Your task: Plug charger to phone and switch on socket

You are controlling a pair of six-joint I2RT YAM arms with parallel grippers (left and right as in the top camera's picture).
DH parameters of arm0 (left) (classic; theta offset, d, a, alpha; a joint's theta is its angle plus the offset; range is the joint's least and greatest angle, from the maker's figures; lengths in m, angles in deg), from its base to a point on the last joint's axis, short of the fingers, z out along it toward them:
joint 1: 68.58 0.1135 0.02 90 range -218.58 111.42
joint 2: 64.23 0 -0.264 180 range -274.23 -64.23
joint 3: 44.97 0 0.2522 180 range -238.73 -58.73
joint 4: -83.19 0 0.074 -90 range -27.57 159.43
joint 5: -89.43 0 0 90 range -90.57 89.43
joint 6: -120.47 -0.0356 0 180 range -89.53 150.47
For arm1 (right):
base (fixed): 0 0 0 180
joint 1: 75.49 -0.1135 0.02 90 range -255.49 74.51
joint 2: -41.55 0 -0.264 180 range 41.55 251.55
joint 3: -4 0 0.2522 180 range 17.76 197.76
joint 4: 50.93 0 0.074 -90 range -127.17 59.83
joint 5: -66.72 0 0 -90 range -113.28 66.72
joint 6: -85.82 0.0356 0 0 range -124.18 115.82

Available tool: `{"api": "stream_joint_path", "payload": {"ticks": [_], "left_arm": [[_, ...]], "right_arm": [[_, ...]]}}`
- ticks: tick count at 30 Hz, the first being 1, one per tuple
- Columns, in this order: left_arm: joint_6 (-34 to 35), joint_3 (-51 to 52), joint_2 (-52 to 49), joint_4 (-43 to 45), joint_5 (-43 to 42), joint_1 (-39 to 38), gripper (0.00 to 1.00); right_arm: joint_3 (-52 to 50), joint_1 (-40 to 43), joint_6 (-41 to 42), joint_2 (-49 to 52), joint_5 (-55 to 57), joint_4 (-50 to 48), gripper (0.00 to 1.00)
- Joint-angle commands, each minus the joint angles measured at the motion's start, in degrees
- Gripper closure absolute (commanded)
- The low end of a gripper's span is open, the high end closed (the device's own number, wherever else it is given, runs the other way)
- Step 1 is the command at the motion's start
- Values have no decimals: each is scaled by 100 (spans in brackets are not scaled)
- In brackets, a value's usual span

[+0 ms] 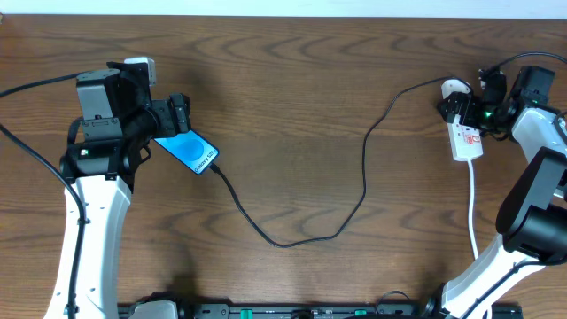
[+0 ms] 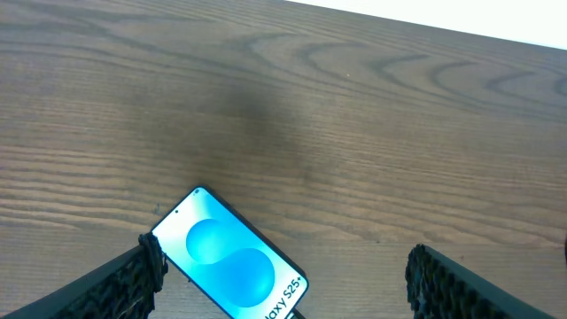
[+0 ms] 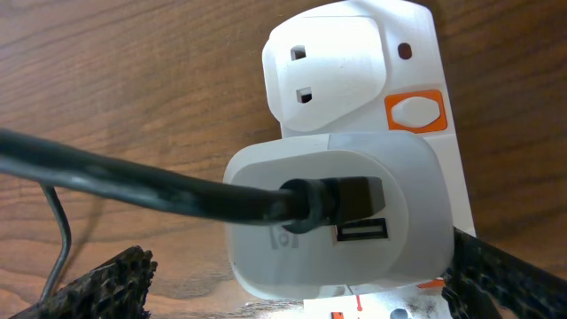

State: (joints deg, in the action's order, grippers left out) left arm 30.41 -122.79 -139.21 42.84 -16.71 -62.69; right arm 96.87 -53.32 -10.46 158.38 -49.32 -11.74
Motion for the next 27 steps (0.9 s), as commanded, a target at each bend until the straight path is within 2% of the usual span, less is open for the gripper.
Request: {"api": "stream_joint_path", "payload": {"ticks": [1,27], "left_arm": [[-79,44,70,0,79,-9,12],[-79,44,61,-20,79,-9,12]], "right_arm": [[-59,-236,199,116,-396,140,1],[-337,-385,501,116,-608,114,1]]}}
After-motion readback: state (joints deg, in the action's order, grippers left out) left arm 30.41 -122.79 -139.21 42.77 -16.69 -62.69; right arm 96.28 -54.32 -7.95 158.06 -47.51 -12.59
